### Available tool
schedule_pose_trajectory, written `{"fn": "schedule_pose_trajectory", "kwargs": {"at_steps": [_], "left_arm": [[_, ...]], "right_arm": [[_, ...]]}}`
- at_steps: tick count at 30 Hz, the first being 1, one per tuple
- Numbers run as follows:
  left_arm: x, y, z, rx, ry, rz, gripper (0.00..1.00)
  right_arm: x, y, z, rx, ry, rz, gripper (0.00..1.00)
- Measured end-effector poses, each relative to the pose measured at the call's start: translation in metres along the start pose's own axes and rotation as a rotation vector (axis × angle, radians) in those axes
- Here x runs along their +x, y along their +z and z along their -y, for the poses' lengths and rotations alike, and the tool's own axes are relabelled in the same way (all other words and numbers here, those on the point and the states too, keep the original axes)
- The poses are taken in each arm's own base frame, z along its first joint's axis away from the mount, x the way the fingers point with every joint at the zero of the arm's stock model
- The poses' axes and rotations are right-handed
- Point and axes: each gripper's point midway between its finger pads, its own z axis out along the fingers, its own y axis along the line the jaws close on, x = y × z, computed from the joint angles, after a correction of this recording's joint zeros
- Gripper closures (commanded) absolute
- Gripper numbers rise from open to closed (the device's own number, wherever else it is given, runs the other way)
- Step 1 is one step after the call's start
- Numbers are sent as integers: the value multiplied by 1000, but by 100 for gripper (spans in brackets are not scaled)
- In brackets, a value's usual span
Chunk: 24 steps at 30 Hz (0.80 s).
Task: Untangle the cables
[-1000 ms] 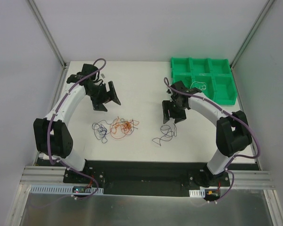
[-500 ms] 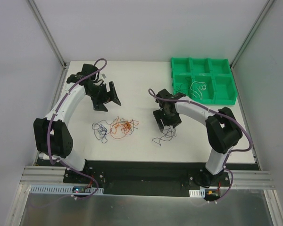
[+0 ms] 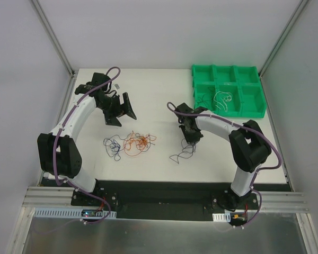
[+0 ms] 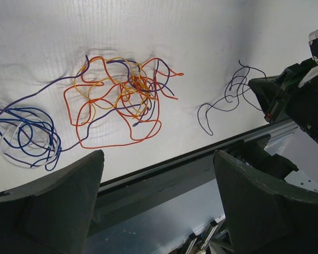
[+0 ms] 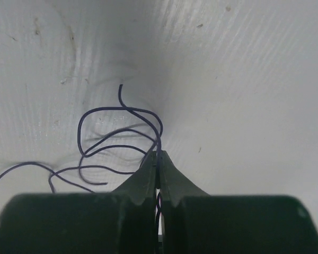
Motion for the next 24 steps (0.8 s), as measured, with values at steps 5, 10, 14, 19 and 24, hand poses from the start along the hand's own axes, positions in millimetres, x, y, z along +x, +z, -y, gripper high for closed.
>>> {"fn": "schedule_pose_trajectory", "kwargs": {"at_steps": [5, 10, 14, 19, 24], "left_arm": [[0, 0, 0, 2, 0, -2, 16], [0, 0, 0, 3, 0, -1, 16], [0, 0, 1, 4, 0, -2, 16], [0, 0, 1, 4, 1, -2, 16], [0, 0, 1, 5, 6, -1, 16]], "right_arm": [[-9, -27, 21, 60, 29, 91, 100], [-33, -105, 84, 138, 196, 306, 100], [-54, -183, 165, 262, 400, 519, 100], [-53, -232, 247, 415, 570, 625, 100], [-62, -221, 311, 507, 683, 583, 100]]}}
